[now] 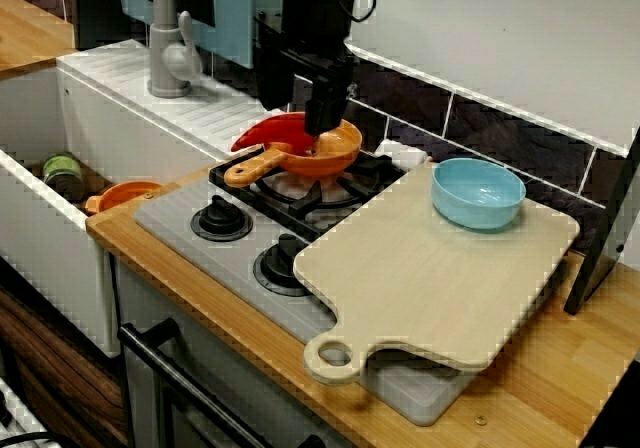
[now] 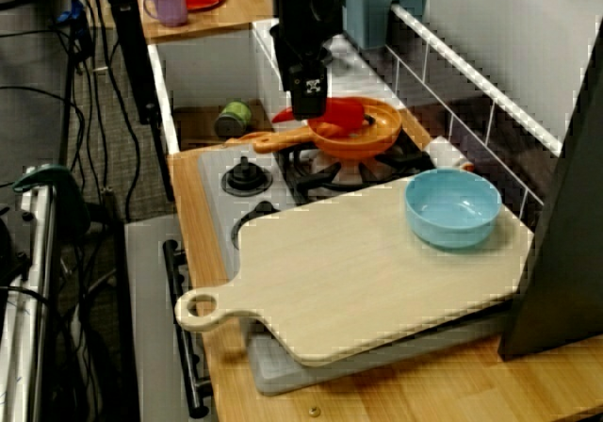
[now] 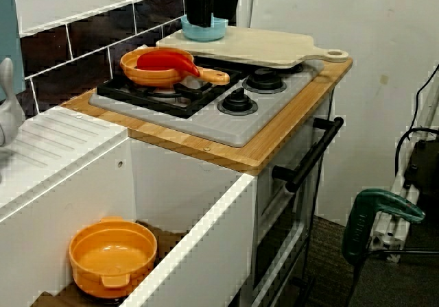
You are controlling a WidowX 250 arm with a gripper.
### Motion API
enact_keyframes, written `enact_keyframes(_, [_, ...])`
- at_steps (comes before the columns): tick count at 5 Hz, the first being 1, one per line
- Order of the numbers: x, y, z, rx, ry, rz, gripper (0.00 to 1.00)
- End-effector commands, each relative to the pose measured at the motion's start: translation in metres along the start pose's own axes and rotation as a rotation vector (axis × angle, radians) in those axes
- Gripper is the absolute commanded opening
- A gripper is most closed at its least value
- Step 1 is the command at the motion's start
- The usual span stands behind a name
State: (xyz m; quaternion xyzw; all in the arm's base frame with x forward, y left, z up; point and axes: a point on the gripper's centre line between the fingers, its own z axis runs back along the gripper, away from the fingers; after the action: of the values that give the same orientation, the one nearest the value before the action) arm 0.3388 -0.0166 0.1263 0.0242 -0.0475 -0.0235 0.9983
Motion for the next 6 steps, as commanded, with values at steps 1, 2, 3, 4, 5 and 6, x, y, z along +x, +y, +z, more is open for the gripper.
enact_keyframes(1, [0.008, 0.027, 0.014, 0.009, -0.11, 0.053, 1.0])
enact_keyframes(2, [0.014, 0.029, 0.008, 0.02, -0.109, 0.056, 1.0])
enact_keyframes(3, [0.018, 0.031, 0.004, 0.025, -0.116, 0.057, 1.0])
enact_keyframes(4, [0.022, 0.032, 0.0, 0.019, -0.128, 0.051, 1.0])
enact_keyframes(5, [0.026, 0.033, -0.004, 0.031, -0.121, 0.042, 1.0])
enact_keyframes(6, [0.026, 0.032, -0.005, 0.038, -0.11, 0.026, 1.0])
